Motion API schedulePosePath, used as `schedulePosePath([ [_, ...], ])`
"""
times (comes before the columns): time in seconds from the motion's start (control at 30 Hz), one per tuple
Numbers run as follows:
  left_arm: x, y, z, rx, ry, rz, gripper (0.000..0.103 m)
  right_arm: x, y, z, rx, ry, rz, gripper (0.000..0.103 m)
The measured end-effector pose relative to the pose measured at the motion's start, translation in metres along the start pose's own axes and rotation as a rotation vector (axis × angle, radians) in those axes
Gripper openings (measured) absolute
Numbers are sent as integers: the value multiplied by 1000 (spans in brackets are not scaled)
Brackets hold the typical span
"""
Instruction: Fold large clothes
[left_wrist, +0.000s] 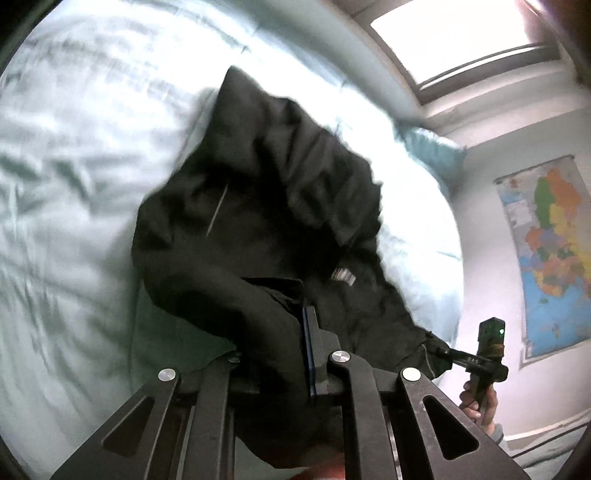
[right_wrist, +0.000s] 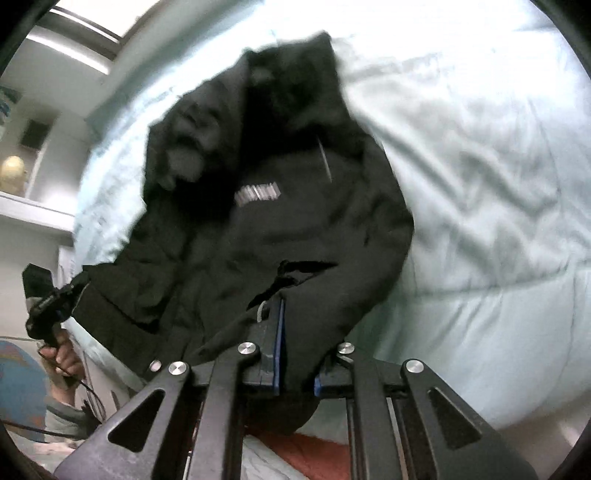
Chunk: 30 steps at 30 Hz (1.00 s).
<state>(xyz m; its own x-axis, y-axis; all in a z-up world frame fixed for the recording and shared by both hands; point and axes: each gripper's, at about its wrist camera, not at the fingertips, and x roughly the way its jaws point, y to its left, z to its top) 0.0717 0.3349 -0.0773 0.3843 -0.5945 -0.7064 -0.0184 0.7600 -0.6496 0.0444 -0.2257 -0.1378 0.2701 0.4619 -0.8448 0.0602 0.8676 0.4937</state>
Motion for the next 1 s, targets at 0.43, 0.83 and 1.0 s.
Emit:
schedulePosePath([
  [0.43,-2,-34,157,45,-181,-4,16,-42,55,179,-9,-247,68,15],
  [0.83,170,41,279,-201,-88,236,19,99,24,325,147,-162,-88,17],
  [1.0,222,73,280,-248,-40,252,19,172,5,339,182,-52,-126,19],
])
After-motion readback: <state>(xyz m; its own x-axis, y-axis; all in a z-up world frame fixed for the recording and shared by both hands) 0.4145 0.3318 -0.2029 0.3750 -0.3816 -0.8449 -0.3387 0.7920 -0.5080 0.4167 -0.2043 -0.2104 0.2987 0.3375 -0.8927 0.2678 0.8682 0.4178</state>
